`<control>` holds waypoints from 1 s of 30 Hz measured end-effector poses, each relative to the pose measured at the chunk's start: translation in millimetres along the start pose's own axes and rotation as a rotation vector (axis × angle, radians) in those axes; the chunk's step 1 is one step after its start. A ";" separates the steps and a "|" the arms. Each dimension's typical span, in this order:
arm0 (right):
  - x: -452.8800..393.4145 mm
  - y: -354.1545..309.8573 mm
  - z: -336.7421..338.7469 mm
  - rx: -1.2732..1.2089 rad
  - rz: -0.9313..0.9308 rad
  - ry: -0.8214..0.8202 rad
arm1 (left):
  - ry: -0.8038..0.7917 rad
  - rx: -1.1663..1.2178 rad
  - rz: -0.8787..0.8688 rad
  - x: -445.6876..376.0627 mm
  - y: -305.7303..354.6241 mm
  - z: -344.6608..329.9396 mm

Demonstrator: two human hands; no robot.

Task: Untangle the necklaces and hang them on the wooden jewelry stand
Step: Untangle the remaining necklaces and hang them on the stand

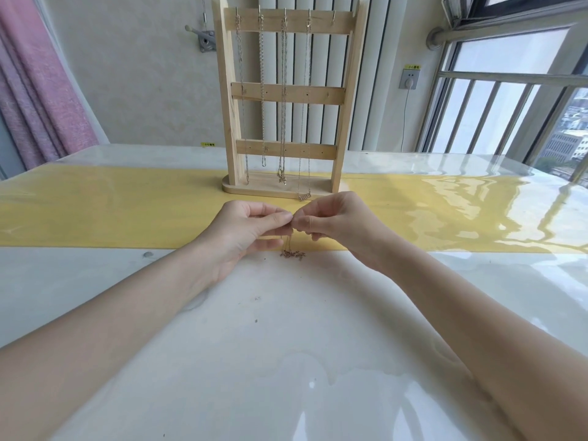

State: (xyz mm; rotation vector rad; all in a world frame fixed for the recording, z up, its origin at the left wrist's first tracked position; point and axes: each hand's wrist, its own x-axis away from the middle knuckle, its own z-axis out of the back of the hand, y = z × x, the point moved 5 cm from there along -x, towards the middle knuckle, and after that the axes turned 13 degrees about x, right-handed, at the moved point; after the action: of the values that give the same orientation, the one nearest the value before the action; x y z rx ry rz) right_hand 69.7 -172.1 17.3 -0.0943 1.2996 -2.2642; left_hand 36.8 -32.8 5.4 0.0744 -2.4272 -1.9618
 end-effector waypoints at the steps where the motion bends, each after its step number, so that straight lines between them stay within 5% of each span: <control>1: 0.3 1.1 -0.6 -0.014 -0.008 -0.007 | -0.018 0.005 0.016 -0.5 -0.8 -0.4; 10: 2.5 4.7 -10.4 -0.163 -0.104 -0.208 | -0.039 -0.098 -0.007 0.2 -0.6 -6.0; 22: -1.9 10.4 0.5 -0.384 -0.202 -0.046 | 0.008 0.043 -0.038 -3.5 4.8 -3.1; 30: -3.3 8.5 -5.9 -0.335 -0.142 -0.076 | -0.080 -0.151 -0.179 -1.5 5.3 -13.0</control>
State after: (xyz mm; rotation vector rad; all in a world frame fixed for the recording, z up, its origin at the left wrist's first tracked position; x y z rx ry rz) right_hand 74.2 -169.4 7.8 -0.3982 1.6650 -2.1108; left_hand 38.8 -44.4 13.3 0.2218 -2.3849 -2.2586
